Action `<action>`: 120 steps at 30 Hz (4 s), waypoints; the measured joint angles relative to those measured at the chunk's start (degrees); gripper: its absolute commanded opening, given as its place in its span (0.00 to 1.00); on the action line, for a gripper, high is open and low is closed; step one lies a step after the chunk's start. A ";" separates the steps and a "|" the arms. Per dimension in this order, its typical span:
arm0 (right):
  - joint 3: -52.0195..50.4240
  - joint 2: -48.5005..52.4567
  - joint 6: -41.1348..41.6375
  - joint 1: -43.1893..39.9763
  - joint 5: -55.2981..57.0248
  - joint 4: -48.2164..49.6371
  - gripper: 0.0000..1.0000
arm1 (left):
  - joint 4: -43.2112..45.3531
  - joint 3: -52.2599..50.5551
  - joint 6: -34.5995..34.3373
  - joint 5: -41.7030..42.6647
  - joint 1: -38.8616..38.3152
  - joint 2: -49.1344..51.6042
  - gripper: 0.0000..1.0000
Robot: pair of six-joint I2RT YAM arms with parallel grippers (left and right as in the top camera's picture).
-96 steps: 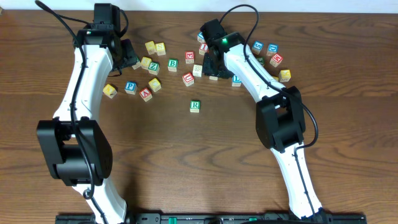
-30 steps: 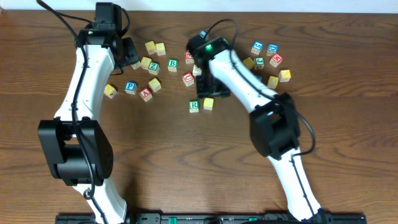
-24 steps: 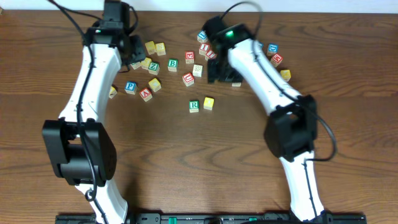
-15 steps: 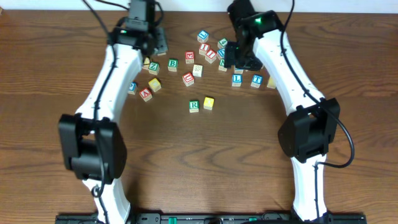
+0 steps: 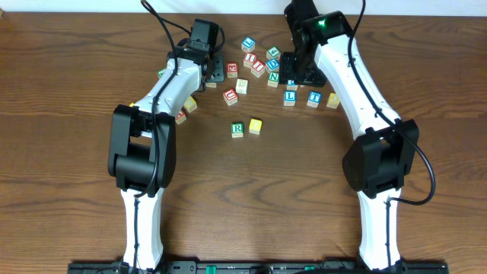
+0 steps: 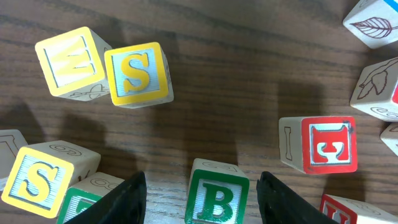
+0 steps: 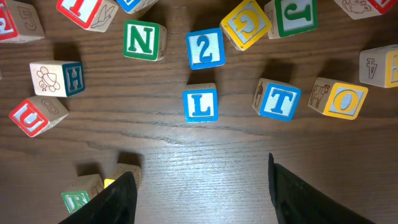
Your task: Spell out ROBOT
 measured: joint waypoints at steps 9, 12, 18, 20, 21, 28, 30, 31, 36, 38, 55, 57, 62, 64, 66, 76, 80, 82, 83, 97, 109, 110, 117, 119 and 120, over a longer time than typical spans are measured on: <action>0.00 0.00 -0.37 0.00 0.00 0.00 0.65 | 0.37 0.00 0.11 0.68 0.00 1.38 0.53; 0.00 0.00 -0.37 0.00 0.02 -0.02 0.66 | 0.28 0.00 0.59 1.77 0.00 3.45 0.47; 0.00 0.00 -0.37 0.00 0.15 -0.07 0.68 | 0.46 0.02 1.68 2.36 -0.04 4.15 0.35; 0.00 0.00 -0.39 0.00 0.24 -0.07 0.69 | 0.50 0.02 1.68 2.38 -0.04 4.15 0.32; 0.00 0.00 -0.39 0.00 0.31 -0.07 0.69 | 0.63 0.02 1.70 2.36 -0.04 4.15 0.32; 0.00 0.00 -0.66 0.00 0.81 0.22 0.63 | 1.11 0.02 1.73 2.56 -0.04 4.15 0.30; 0.00 0.00 -0.72 0.00 1.18 1.44 0.67 | 1.03 0.02 1.73 2.56 -0.04 4.13 0.30; 0.00 0.00 -0.81 0.00 1.31 1.90 0.68 | 0.83 0.02 1.73 2.56 -0.04 4.02 0.30; 0.00 0.00 -0.83 -0.24 1.55 5.29 0.70 | -3.04 -0.07 1.73 2.75 -0.04 0.76 0.28; 0.00 0.00 -0.83 -0.66 1.55 6.75 0.70 | -5.40 -0.09 1.70 2.82 -0.22 -2.12 0.28; 0.00 0.00 -0.55 -9.11 2.14 8.74 0.73 | -18.75 -1.97 -6.93 3.30 -15.78 -9.70 0.28; 0.00 0.00 -0.55 -9.11 2.14 8.66 0.73 | -18.03 -2.56 -9.16 3.41 -17.86 -9.66 0.28; 0.00 0.00 -0.55 -9.14 2.14 8.33 0.74 | -16.39 -2.97 -12.09 2.19 -21.62 -9.35 0.27; 0.00 0.00 -0.57 -9.14 2.14 8.17 0.74 | -15.91 -2.97 -12.48 0.98 -22.75 -8.98 0.26; 0.00 0.00 -0.59 -9.14 2.14 7.93 0.75 | -14.53 -2.99 -12.76 -0.33 -23.78 -8.07 0.26; 0.00 0.00 -0.59 -9.31 3.52 7.34 0.77 | -13.42 -3.91 -13.55 -2.47 -24.98 -2.45 0.27; 0.00 0.00 -0.59 -10.05 3.63 8.76 0.76 | -12.68 -3.91 -13.66 -2.64 -24.96 -2.29 0.33; 0.00 0.00 -0.59 -10.82 3.54 8.85 0.76 | -12.37 -3.91 -14.03 -2.64 -24.96 -1.84 0.33; 0.00 0.00 -0.59 -11.23 3.43 8.85 0.76 | -12.39 -3.91 -14.23 -2.64 -24.96 -1.51 0.33; 0.00 0.00 -0.59 -14.75 2.95 7.32 0.75 | -11.76 -3.91 -15.28 -2.64 -24.96 -0.57 0.44; 0.00 0.00 -1.03 -14.75 2.89 6.91 0.88 | -12.26 -3.08 -12.52 -2.64 -24.48 -1.09 0.44; 0.00 0.00 -1.18 -14.75 2.86 6.80 0.89 | -12.39 -3.08 -11.54 -2.64 -24.20 -2.08 0.44; 0.00 0.00 -1.27 -14.75 2.73 5.70 0.79 | -12.70 -2.62 -7.50 -2.64 -20.11 -14.82 0.44; 0.00 0.00 -1.51 -14.75 2.67 5.20 0.74 | -12.72 -1.92 -7.23 -2.64 -18.21 -18.49 0.44; 0.00 0.00 -1.38 -14.75 2.67 4.94 0.75 | -12.81 -1.60 -7.19 -2.64 -17.11 -20.15 0.44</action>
